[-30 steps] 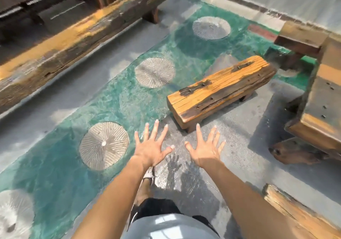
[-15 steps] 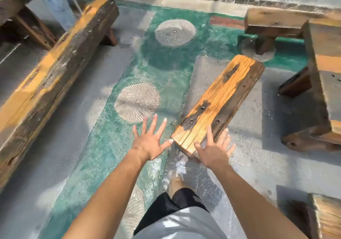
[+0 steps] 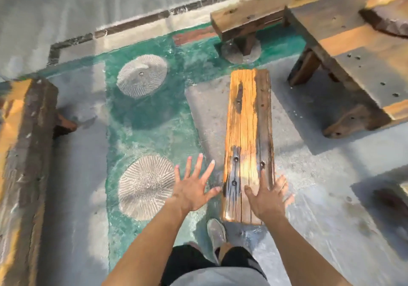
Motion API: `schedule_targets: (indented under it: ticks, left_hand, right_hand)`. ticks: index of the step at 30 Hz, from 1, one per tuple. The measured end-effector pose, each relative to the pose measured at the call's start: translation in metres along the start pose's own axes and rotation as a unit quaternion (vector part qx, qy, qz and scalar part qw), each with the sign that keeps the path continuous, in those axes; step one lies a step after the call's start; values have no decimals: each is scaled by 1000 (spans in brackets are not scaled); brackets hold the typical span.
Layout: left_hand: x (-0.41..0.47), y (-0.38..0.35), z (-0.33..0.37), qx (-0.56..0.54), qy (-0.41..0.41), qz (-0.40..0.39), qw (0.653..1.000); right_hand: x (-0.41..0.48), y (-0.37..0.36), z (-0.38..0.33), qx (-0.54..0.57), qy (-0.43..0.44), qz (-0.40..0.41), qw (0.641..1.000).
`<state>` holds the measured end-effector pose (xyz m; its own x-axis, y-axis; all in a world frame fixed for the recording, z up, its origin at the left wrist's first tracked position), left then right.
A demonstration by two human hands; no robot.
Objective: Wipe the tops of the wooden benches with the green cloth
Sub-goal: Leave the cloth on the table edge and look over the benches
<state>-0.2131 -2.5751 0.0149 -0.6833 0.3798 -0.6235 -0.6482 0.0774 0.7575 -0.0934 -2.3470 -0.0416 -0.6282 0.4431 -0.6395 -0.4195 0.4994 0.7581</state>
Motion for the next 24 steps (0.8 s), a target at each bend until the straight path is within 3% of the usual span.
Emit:
schedule_targets:
  ticks: [1, 4, 5, 7, 8, 10, 11, 13, 14, 16, 17, 19, 20, 22, 23, 24]
  left_hand:
    - [23, 27, 2, 51, -50, -16, 997]
    - [29, 32, -14, 62, -47, -29, 997]
    - [66, 61, 4, 108, -114, -25, 987]
    - [76, 75, -3, 105, -103, -24, 989]
    - [105, 87, 23, 152, -177, -42, 971]
    - [104, 88, 27, 170, -178, -48, 968]
    - [130, 83, 52, 219, -250, -67, 941]
    - [132, 84, 55, 233, -250, -73, 937]
    - [169, 82, 86, 269, -334, -88, 899]
    - [181, 93, 102, 283, -345, -78, 891]
    - [206, 77, 127, 296, -405, -98, 859]
    - [214, 75, 140, 299, -429, -88, 848]
    - [236, 33, 134, 330, -457, -123, 816]
    - [262, -18, 117, 350, -493, -132, 786]
    - [271, -34, 112, 366, -493, -149, 775]
    - [272, -33, 108, 374, -483, -145, 778]
  right_hand:
    - [1, 8, -9, 32, -31, -18, 999]
    - [2, 6, -7, 48, -71, -11, 996]
    - [12, 22, -10, 54, -107, -18, 993]
    - [18, 37, -20, 77, -106, 17, 991]
    - [17, 34, -10, 113, -171, 18, 979]
    - [11, 40, -15, 134, -169, 39, 976]
    - [13, 24, -5, 167, -230, 37, 958]
    - [6, 29, -14, 167, -234, 51, 956]
    - [19, 14, -13, 227, -289, 45, 929]
    - [25, 30, -19, 217, -290, 88, 928]
    - [32, 13, -16, 256, -339, 98, 900]
    - [37, 13, -16, 245, -339, 114, 901]
    - [47, -34, -29, 252, -376, 89, 887]
    - [63, -90, -44, 285, -411, 96, 861]
    - [72, -112, -48, 259, -410, 63, 873]
    - [73, -111, -52, 267, -410, 87, 868]
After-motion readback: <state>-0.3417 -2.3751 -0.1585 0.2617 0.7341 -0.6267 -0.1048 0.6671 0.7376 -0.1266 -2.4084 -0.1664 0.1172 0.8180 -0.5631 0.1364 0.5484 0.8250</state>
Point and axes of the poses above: each hand's wrist, its own x-axis towards the middle knuckle, its own y-axis out of the back of the hand, z = x × y, the point moved 10 cm from there along x, towards the middle knuckle, and after that the axes turned 8 degrees about -x, right-handed, at the moved point
